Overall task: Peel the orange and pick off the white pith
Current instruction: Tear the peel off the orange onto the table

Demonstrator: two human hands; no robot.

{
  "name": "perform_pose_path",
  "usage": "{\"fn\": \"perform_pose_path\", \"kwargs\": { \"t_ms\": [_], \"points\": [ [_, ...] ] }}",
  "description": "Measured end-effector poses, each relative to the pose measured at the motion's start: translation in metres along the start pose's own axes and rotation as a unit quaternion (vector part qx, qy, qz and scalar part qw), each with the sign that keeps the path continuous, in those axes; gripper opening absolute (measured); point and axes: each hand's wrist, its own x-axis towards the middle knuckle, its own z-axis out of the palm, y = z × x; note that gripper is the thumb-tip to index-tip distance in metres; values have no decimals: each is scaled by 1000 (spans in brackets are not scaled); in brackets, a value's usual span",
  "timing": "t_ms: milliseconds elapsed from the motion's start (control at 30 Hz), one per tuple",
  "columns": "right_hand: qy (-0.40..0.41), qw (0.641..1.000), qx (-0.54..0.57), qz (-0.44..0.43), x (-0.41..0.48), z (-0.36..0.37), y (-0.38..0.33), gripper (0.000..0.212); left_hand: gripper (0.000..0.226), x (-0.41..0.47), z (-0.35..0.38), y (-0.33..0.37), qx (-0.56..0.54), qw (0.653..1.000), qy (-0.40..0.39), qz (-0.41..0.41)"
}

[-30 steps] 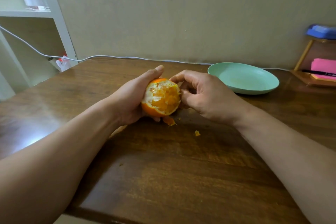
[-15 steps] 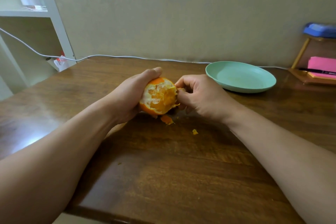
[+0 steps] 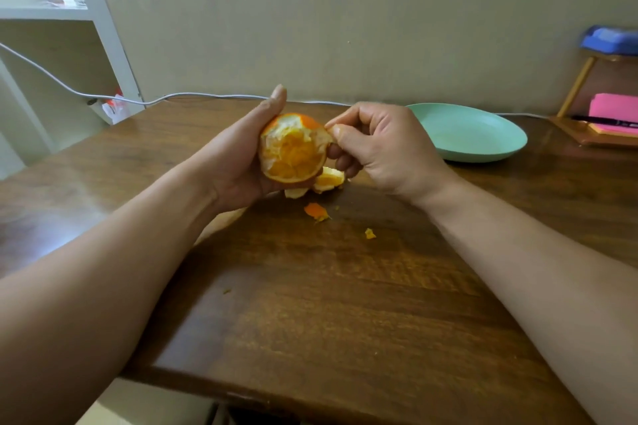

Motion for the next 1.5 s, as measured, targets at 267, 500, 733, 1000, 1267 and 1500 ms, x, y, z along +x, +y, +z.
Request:
{"fn": "perform_pose_path", "kwargs": {
  "t_ms": [267, 500, 733, 1000, 1267, 1500],
  "points": [
    [2, 980, 164, 116, 9, -12, 10, 15, 56, -7, -9, 6, -150, 988, -1, 22],
    [-69, 985, -152, 49, 5, 5, 27, 24, 69, 3, -14, 4, -192, 978, 76, 16],
    [32, 993, -109, 29, 3, -1, 25, 18, 68, 6, -10, 2, -225, 972, 67, 18],
    [-37, 993, -112, 10, -6, 16, 16, 60, 54, 8, 2, -2, -210, 976, 9, 51],
    [-4, 999, -45, -10, -9, -2, 13, 35, 70, 8, 8, -4, -83, 995, -18, 44],
    [-14, 998, -53, 11, -11, -3, 10, 37, 58, -3, 10, -2, 4, 999, -2, 45]
  ]
}}
